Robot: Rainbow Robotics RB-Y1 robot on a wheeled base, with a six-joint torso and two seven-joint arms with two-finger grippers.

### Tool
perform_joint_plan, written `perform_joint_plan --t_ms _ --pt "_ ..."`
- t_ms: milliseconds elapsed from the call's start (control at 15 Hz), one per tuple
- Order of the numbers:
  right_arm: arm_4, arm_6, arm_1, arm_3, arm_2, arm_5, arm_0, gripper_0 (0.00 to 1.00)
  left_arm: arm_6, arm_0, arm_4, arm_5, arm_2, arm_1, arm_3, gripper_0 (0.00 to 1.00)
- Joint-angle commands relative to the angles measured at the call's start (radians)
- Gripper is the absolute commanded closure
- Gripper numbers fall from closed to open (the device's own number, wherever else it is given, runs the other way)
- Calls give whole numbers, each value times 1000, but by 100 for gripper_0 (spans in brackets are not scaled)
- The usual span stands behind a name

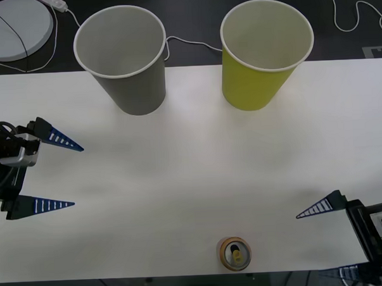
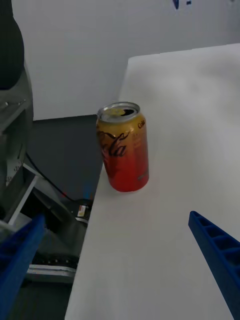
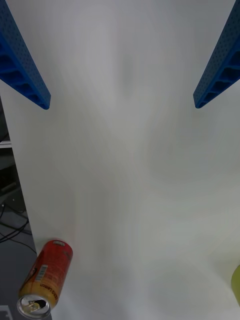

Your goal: Put the can into the green bin and the plastic bottle into the gray bin

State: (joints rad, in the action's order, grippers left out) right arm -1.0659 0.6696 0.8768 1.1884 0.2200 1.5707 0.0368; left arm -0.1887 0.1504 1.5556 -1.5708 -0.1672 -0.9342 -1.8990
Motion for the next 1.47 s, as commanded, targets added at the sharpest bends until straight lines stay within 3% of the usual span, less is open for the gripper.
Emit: perform_joint_plan --t_ms 67,667,1467 --pt "15 13 -45 -33 16 0 2 0 0 0 0 0 0 0 0 0" --pt "9 36 -183 -79 16 -31 8 0 0 0 0 0 0 0 0 0" --pt "-114 105 -346 -79 15 -146 14 0 0 0 0 0 0 0 0 0"
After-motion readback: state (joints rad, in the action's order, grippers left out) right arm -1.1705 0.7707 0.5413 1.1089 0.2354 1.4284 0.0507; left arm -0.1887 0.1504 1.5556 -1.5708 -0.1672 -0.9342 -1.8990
